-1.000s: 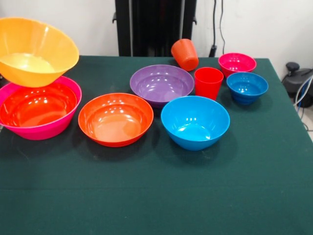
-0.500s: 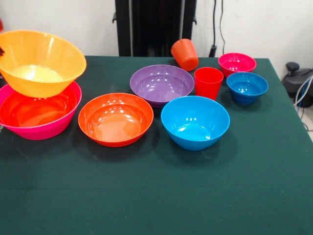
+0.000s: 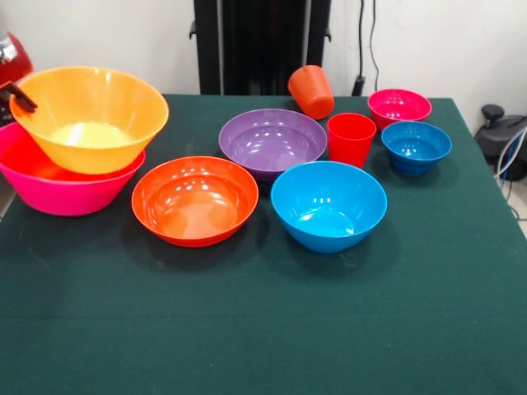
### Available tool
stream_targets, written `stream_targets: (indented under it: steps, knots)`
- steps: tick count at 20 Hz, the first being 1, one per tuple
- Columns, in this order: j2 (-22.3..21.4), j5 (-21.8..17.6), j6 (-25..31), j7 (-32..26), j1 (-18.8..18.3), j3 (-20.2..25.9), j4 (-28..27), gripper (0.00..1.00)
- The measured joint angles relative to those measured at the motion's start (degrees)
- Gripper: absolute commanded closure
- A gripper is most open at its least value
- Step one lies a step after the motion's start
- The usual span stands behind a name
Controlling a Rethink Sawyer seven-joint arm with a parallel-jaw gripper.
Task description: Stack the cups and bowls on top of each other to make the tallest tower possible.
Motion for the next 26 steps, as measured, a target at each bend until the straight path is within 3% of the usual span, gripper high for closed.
stream_targets:
  steps: [18, 26]
  knots:
    - [2.49, -0.02, -2.35, -0.01, -0.42, 0.44, 0.6, 1.0]
    - [2.7, -0.38, -2.36, -0.91, 1.32, 0.47, -1.31, 1.0]
